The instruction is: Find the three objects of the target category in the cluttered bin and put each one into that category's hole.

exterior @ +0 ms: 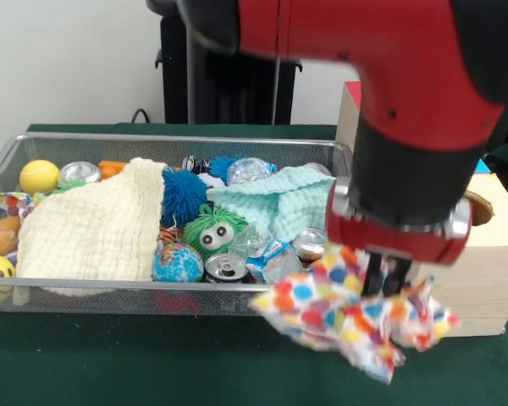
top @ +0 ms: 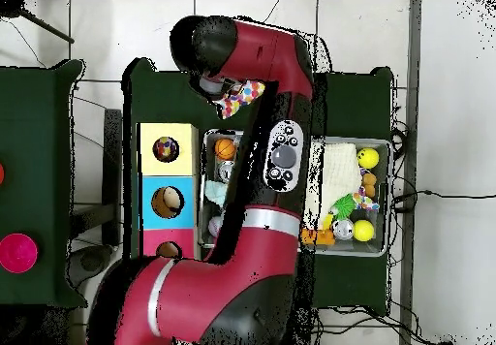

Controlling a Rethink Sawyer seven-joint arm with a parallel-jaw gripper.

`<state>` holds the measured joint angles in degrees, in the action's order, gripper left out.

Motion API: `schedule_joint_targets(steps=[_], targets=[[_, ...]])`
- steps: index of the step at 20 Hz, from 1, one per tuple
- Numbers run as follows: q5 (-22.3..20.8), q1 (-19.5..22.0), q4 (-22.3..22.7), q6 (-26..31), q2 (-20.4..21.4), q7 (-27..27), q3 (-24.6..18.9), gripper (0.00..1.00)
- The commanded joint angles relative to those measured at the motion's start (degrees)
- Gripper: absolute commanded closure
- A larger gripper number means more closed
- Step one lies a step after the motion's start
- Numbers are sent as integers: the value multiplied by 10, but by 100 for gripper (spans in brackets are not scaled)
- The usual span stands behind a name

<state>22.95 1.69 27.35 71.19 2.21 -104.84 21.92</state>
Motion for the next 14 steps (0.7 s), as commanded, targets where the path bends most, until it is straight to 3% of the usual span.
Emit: schedule_joint_targets(steps=[1, 7, 14], targets=[[-32, -30, 327, -35, 165, -49, -25, 100], [-36, -47, 412, -43, 224, -53, -10, 100], [-33, -55, 418, -53, 215, -90, -18, 100]])
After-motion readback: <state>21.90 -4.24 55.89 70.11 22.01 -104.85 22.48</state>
